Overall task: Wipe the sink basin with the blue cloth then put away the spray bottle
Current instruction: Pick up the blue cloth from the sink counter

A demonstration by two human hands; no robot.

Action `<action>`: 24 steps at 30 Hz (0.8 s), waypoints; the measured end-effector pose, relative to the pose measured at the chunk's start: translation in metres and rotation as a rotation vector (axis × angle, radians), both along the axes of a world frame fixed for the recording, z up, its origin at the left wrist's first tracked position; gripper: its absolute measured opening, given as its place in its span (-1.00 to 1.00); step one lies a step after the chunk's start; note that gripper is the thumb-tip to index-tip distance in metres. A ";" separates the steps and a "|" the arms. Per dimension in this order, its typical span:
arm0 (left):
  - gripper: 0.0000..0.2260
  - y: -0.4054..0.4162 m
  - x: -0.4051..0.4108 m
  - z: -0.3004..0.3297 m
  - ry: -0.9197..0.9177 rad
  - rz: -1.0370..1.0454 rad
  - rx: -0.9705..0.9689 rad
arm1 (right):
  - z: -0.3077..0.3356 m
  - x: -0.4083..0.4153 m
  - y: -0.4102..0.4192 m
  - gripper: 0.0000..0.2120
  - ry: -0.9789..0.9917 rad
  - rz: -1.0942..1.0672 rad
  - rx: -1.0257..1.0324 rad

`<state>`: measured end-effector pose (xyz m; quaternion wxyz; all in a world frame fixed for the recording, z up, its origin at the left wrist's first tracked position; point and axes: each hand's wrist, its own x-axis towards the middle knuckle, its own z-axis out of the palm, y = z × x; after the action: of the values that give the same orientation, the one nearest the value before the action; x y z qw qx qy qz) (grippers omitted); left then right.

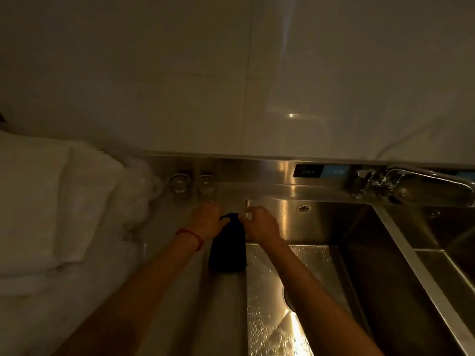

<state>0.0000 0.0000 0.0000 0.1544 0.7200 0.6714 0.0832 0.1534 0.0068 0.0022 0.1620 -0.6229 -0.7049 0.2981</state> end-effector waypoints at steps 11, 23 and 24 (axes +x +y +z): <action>-0.60 -0.009 -0.007 -0.065 0.242 0.124 0.030 | -0.055 -0.015 -0.014 -0.54 -0.342 -0.008 0.051; -0.53 -0.023 -0.002 -0.085 0.026 0.226 -0.204 | -0.084 -0.018 -0.016 -0.45 -0.272 -0.092 -0.069; -0.53 -0.024 -0.002 -0.084 0.000 0.242 -0.211 | -0.086 -0.019 -0.017 -0.45 -0.245 -0.101 -0.077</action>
<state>-0.0022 -0.0237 -0.0845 0.2180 0.6138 0.7582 0.0300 0.1348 -0.0102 -0.0838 0.0653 -0.6950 -0.6753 0.2380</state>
